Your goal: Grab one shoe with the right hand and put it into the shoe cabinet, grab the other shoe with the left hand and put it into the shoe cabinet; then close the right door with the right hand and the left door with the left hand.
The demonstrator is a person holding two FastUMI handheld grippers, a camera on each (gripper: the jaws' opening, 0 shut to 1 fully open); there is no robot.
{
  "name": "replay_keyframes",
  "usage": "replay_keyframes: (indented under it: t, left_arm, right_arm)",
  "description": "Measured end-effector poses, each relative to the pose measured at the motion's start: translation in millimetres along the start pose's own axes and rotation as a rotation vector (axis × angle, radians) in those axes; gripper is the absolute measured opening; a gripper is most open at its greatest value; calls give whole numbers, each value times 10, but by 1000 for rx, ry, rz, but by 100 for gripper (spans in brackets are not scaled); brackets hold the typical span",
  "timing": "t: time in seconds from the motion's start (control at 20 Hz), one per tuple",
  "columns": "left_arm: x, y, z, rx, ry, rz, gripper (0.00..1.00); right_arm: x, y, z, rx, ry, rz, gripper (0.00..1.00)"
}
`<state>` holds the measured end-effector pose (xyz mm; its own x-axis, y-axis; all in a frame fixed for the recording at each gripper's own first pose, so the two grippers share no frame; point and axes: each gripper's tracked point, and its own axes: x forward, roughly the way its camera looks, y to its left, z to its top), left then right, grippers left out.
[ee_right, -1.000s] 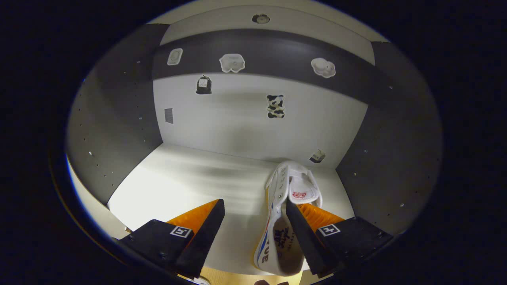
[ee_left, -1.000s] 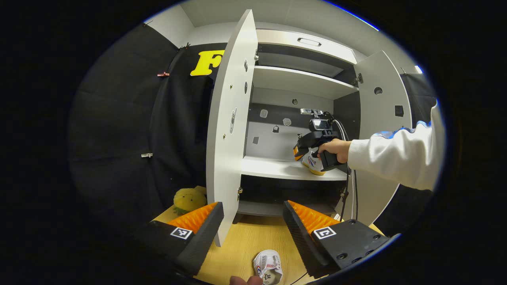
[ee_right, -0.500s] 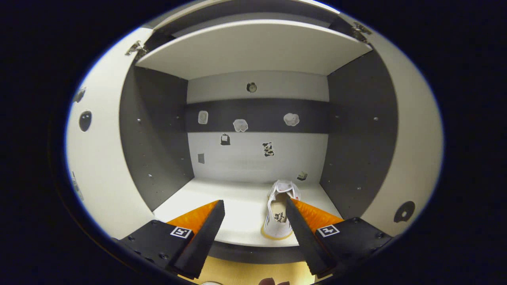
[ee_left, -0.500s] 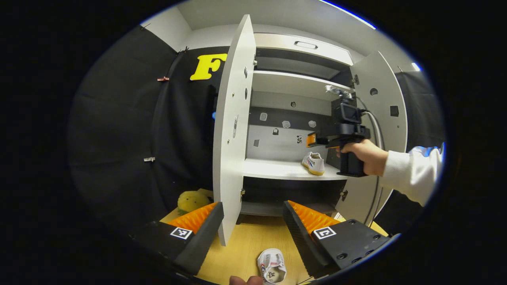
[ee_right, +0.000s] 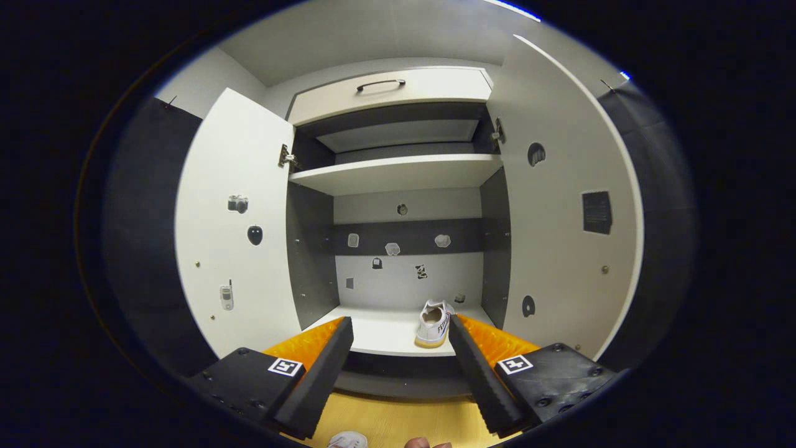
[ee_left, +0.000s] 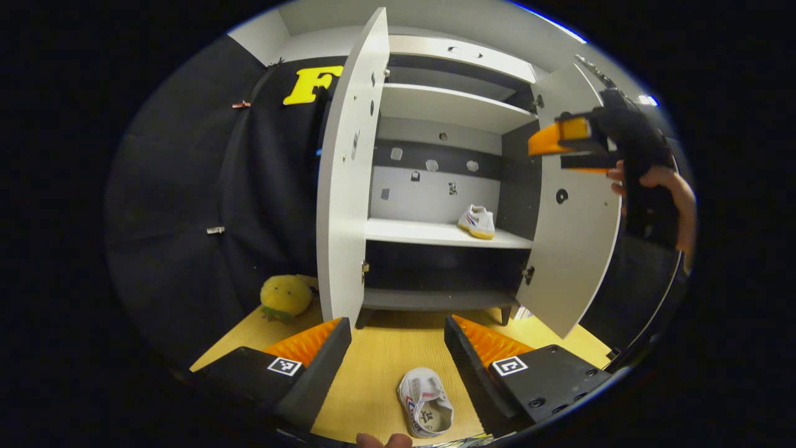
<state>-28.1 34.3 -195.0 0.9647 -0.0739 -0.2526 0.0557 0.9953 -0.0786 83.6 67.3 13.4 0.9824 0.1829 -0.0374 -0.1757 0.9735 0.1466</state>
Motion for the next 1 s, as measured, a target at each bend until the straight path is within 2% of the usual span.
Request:
replay_keyframes:
  t: [0.2, 0.25, 0.4, 0.55, 0.7, 0.75, 0.85, 1.0]
  left_arm:
    - [15, -71, -891, 32, 175, -34, 95]
    - [24, -109, -1091, 38, 213, -49, 95]
    - [34, -237, -1541, 34, 304, -89, 95]
    - [103, -284, -1903, 9, 372, -94, 95]
    - [327, -258, -2167, 6, 409, -70, 93]
    - [397, -250, -2220, 13, 410, -65, 89]
    - [551, -227, -2336, 47, 409, -56, 86]
    - [778, -245, -2407, 101, 386, -58, 83]
  right_arm:
    - [-343, -158, 162, -33, -27, -27, 100]
    - [-396, -197, 179, -32, -28, -33, 98]
    - [-544, -383, 223, -43, -30, -61, 97]
    - [-669, -583, 256, -34, -25, -91, 98]
    - [-791, -829, 262, -27, -13, -130, 98]
    - [-829, -902, 260, -28, -9, -141, 98]
    - [-919, -1070, 276, -33, -5, -168, 100]
    - [-1061, -1298, 329, -38, -8, -208, 98]
